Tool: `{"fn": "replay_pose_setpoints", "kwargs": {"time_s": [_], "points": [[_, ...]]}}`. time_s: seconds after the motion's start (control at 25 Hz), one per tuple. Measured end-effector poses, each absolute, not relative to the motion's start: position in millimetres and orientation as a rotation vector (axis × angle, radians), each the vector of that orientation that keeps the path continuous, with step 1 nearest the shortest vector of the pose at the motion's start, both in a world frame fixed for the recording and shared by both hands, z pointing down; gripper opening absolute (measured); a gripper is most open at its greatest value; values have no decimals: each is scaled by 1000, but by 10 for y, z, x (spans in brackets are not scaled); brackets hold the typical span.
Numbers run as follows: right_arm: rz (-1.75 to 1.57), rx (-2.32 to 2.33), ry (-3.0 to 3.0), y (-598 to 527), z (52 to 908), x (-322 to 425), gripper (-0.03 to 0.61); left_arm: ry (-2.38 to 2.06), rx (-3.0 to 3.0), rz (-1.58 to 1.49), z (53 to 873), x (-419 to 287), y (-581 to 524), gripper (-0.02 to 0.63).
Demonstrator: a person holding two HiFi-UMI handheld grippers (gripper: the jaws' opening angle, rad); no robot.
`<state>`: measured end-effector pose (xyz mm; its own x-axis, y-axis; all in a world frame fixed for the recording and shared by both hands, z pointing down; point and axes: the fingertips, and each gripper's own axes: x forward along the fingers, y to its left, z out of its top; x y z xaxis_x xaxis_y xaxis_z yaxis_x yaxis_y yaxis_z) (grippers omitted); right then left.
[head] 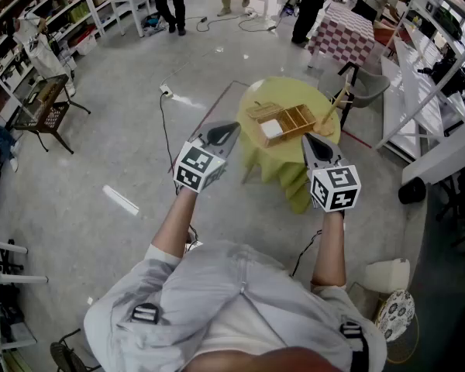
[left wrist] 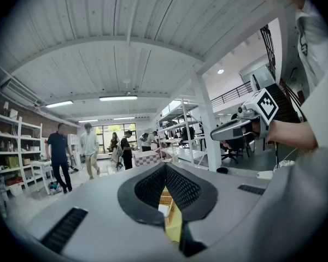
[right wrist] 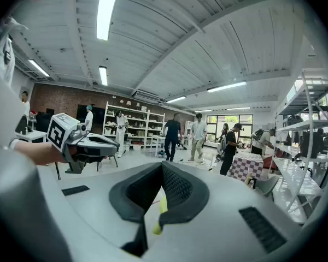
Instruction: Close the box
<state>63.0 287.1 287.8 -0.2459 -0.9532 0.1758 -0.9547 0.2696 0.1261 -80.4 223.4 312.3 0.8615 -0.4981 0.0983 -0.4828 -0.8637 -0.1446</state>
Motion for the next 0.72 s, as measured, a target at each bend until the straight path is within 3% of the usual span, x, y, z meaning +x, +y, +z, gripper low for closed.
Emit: {"fn": "replay_pose_setpoints", "kwargs": {"time_s": [0.72], "points": [[72, 1806, -2297, 2865, 3120, 999, 23, 795, -2923, -236, 3251, -480, 2300, 28]]}}
